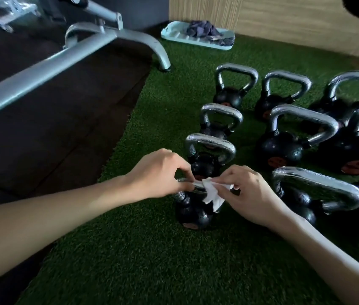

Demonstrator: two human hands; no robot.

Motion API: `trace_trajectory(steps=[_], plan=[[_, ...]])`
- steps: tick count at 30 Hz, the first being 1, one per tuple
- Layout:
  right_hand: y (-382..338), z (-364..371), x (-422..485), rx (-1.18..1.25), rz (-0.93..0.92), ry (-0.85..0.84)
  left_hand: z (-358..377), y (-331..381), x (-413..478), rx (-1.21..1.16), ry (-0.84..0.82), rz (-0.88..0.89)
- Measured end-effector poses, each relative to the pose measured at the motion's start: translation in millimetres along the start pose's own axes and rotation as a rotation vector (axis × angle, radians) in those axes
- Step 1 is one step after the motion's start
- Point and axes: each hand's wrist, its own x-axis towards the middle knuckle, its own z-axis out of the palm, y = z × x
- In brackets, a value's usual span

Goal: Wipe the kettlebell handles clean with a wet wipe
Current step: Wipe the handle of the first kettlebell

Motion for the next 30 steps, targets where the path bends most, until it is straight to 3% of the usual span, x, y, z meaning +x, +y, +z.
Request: trace_trajectory(steps=[4,9,16,18,20,24,30], plan=[[-6,5,6,-0.001,0.009,0.026,-4,3,-4,-0.002,0.013,0.028],[-7,-17,3,0.086,0.178,0.046,2,1,-5,0.016,0.0,0.059],[-20,-6,19,-0.016,0.116,-0.075,11,-9,-8,0.184,0.0,0.183],[-19,-9,16,0.015,0.131,-0.04,11,-13,-9,0.194,0.008,0.19],[-19,-10,16,0.119,0.165,0.048,9,-18,-8,0.186,-0.002,0.173],[-19,-9,21,0.728,0.428,0.064,6,-28,-5,0.169,-0.032,0.149],[-5,3,15,0.655,0.542,0.076,7,-34,-6,0.161,-0.047,0.141]])
